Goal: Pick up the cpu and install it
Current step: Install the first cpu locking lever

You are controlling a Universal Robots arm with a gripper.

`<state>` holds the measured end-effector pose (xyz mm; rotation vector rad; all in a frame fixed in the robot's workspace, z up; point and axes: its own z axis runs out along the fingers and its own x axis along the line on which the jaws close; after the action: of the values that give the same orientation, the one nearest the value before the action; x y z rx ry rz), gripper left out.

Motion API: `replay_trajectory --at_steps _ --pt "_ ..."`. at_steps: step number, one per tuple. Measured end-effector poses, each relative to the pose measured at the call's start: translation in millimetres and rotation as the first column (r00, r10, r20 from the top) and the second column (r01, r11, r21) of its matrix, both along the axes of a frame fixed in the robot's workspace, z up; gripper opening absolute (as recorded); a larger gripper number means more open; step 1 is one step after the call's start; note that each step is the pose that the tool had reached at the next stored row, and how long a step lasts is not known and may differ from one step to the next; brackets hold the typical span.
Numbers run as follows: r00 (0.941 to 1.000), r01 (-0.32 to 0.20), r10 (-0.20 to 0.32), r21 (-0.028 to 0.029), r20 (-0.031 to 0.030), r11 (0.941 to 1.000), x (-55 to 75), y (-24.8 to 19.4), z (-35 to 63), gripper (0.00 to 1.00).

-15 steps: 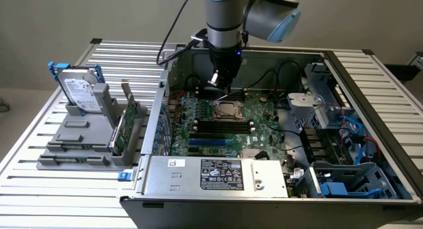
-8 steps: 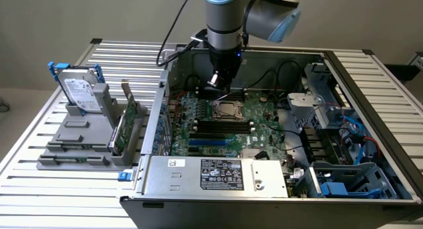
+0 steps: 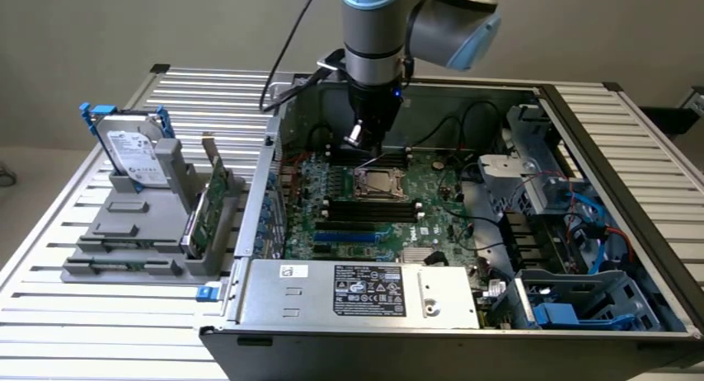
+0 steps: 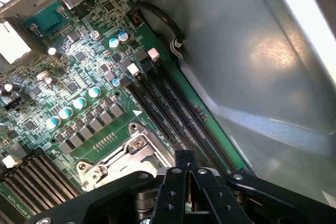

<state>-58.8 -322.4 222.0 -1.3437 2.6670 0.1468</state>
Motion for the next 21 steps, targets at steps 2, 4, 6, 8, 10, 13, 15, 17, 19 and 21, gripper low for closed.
replay_trajectory --at_steps 2,4,6,8,10,13,15,17,19,21 --pt "1.0 0.0 0.0 0.0014 -0.002 1.0 -0.1 -3.6 -0.2 0.11" --pt "1.0 0.0 0.0 0.0038 -0.0037 1.0 -0.1 -6.3 -0.3 0.11" --pt "1.0 0.0 0.0 0.0076 -0.0057 1.0 -0.1 -7.7 -0.5 0.11" --pt "1.0 0.0 0.0 0.0113 -0.0077 0.9999 -0.2 -8.1 -0.7 0.11" --pt "1.0 0.0 0.0 0.0151 -0.01 0.9999 -0.5 -8.1 -0.8 0.11" --pt "0.9999 0.0 0.0 0.0228 -0.0126 0.9997 -2.2 -8.2 -1.0 0.11" --pt "0.9999 0.0 0.0 0.0294 -0.0131 0.9996 -3.7 -8.1 -1.3 0.11" --pt "0.9999 0.0 0.001 0.0359 -0.0133 0.9994 -4.4 -8.2 -1.7 0.11" --pt "0.9999 0.0 0.001 0.0422 -0.0133 0.9991 -4.7 -8.3 -2.2 0.11" --pt "0.9999 0.0 0.001 0.0497 -0.0133 0.9988 -4.7 -9.0 -2.7 0.11"
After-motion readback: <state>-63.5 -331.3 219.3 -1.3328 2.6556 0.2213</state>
